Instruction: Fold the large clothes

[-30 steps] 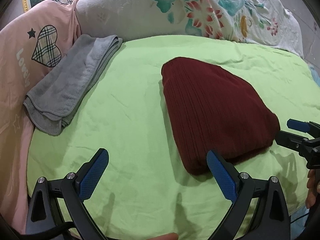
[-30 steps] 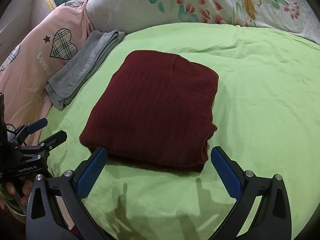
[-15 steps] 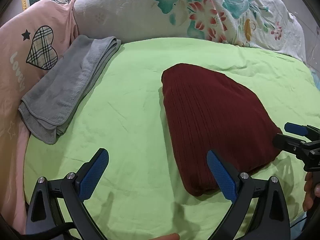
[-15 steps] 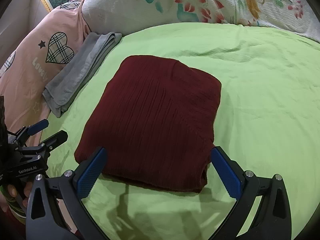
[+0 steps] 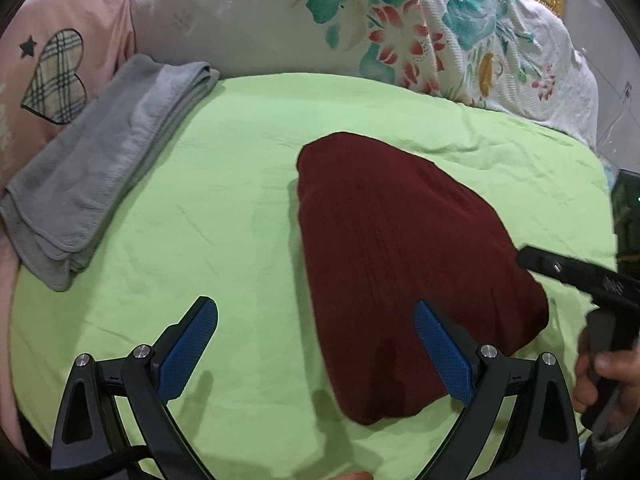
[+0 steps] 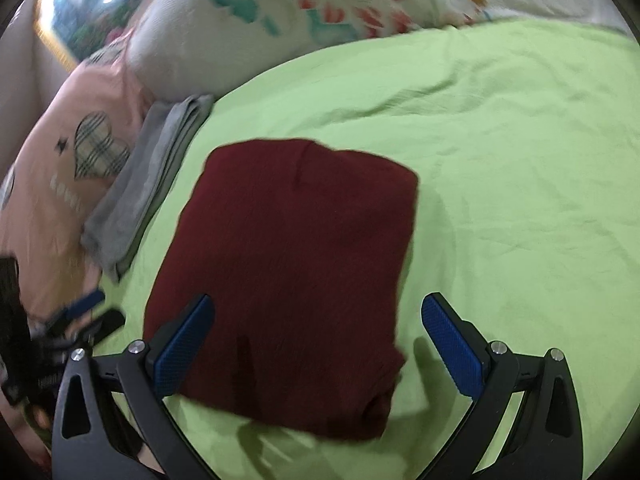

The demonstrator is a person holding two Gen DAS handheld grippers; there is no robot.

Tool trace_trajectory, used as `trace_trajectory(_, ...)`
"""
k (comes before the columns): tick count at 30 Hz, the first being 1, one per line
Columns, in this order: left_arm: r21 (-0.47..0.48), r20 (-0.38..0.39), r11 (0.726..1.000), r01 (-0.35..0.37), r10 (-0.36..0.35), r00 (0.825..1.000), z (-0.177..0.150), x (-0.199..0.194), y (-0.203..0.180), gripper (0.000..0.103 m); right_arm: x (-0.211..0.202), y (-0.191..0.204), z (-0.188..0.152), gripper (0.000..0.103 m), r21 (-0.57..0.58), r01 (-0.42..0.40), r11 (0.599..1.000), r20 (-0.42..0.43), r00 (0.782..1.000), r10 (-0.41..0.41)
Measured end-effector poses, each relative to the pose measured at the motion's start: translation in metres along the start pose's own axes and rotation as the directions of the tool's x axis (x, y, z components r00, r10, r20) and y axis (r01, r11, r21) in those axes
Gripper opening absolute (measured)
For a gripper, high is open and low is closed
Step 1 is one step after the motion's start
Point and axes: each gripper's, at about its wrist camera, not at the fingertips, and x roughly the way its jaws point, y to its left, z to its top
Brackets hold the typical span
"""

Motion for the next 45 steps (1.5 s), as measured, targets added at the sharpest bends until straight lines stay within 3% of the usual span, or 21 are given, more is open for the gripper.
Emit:
trace_trajectory(3, 0.005, -0.009, 1.000, 0.015, -0.015, 1.000, 0.001, 0.011, -0.003, 0.099, 0.012, -0.014, 0.010, 0.101, 0.067, -0.012, 0.998, 0.019, 1.000, 0.011)
trace_trajectory(5, 0.009, -0.034, 1.000, 0.008, -0.008, 0.999, 0.001, 0.024, -0.005, 0.099, 0.023, -0.021, 0.016, 0.092, 0.104, -0.022, 0.994, 0.011, 1.000, 0.021)
trace_trajectory(7, 0.004, -0.055, 1.000, 0.020, -0.020, 0.998, -0.001, 0.032, -0.004, 0.099, 0.036, -0.027, 0.020, 0.063, 0.137, -0.028, 0.990, -0.013, 0.999, 0.030)
trace_trajectory(8, -0.005, -0.060, 0.999, 0.037, -0.038, 0.998, -0.001, 0.035, -0.003, 0.100, 0.041, -0.028, 0.020, 0.056, 0.149, -0.029, 0.988, -0.026, 0.999, 0.033)
trace_trajectory(10, -0.018, -0.061, 0.998, 0.065, -0.066, 0.996, 0.000, 0.039, -0.001, 0.100, 0.044, -0.025, 0.022, 0.026, 0.141, -0.033, 0.989, -0.024, 0.999, 0.037)
trace_trajectory(11, -0.021, -0.064, 0.997, 0.072, -0.074, 0.995, 0.001, 0.041, -0.001, 0.100, 0.041, -0.020, 0.023, 0.016, 0.117, -0.024, 0.993, -0.002, 1.000, 0.024)
trace_trajectory(12, -0.024, -0.066, 0.996, 0.085, -0.086, 0.994, 0.002, 0.042, -0.001, 0.098, 0.037, -0.017, 0.025, 0.013, 0.104, -0.029, 0.994, 0.010, 1.000, 0.028)
trace_trajectory(15, -0.021, -0.066, 0.993, 0.114, -0.115, 0.991, 0.004, 0.040, -0.004, 0.093, 0.003, -0.005, 0.028, 0.012, 0.053, -0.068, 0.996, 0.125, 0.990, 0.061)
trace_trajectory(17, -0.013, -0.067, 0.993, 0.121, -0.121, 0.990, 0.002, 0.040, -0.009, 0.093, -0.007, -0.002, 0.028, 0.012, 0.040, -0.050, 0.998, 0.150, 0.988, 0.044)
trace_trajectory(20, 0.012, -0.091, 0.991, 0.134, -0.132, 0.987, -0.002, 0.049, -0.019, 0.093, 0.021, -0.011, 0.026, 0.013, 0.047, 0.004, 0.999, 0.048, 0.999, -0.006)
trace_trajectory(22, 0.012, -0.108, 0.990, 0.142, -0.140, 0.984, -0.006, 0.058, -0.022, 0.093, 0.043, -0.021, 0.020, 0.027, 0.088, 0.028, 0.996, -0.022, 0.999, -0.026)
trace_trajectory(25, -0.003, -0.108, 0.987, 0.159, -0.158, 0.982, -0.009, 0.058, -0.020, 0.093, 0.029, -0.024, 0.016, 0.037, 0.114, 0.059, 0.992, 0.025, 0.998, -0.062)
trace_trajectory(27, -0.005, -0.109, 0.987, 0.161, -0.161, 0.981, -0.010, 0.059, -0.019, 0.093, 0.007, -0.019, 0.014, 0.037, 0.110, 0.099, 0.989, 0.097, 0.989, -0.110)
trace_trajectory(29, -0.003, -0.111, 0.986, 0.164, -0.164, 0.980, -0.010, 0.060, -0.019, 0.093, -0.015, -0.005, 0.006, 0.037, 0.073, 0.059, 0.996, 0.162, 0.984, -0.070)
trace_trajectory(31, -0.003, -0.112, 0.987, 0.162, -0.162, 0.980, -0.011, 0.060, -0.020, 0.093, -0.018, 0.005, 0.000, 0.037, 0.027, 0.013, 1.000, 0.152, 0.988, -0.017)
trace_trajectory(33, 0.001, -0.114, 0.987, 0.159, -0.158, 0.981, -0.012, 0.060, -0.021, 0.093, -0.002, 0.006, -0.012, 0.037, 0.022, -0.020, 1.000, 0.072, 0.997, 0.019)
trace_trajectory(36, 0.014, -0.121, 0.988, 0.157, -0.154, 0.981, -0.016, 0.058, -0.022, 0.093, 0.024, -0.006, -0.026, 0.035, 0.031, 0.058, 0.998, 0.005, 0.998, -0.058)
trace_trajectory(39, 0.030, -0.123, 0.989, 0.146, -0.142, 0.982, -0.023, 0.052, -0.022, 0.093, 0.019, -0.015, -0.025, 0.035, 0.070, 0.056, 0.996, 0.017, 0.998, -0.057)
trace_trajectory(45, 0.028, -0.083, 0.993, 0.118, -0.115, 0.990, -0.032, 0.020, -0.013, 0.093, -0.016, 0.002, -0.026, 0.037, 0.019, 0.069, 0.997, 0.069, 0.995, -0.070)
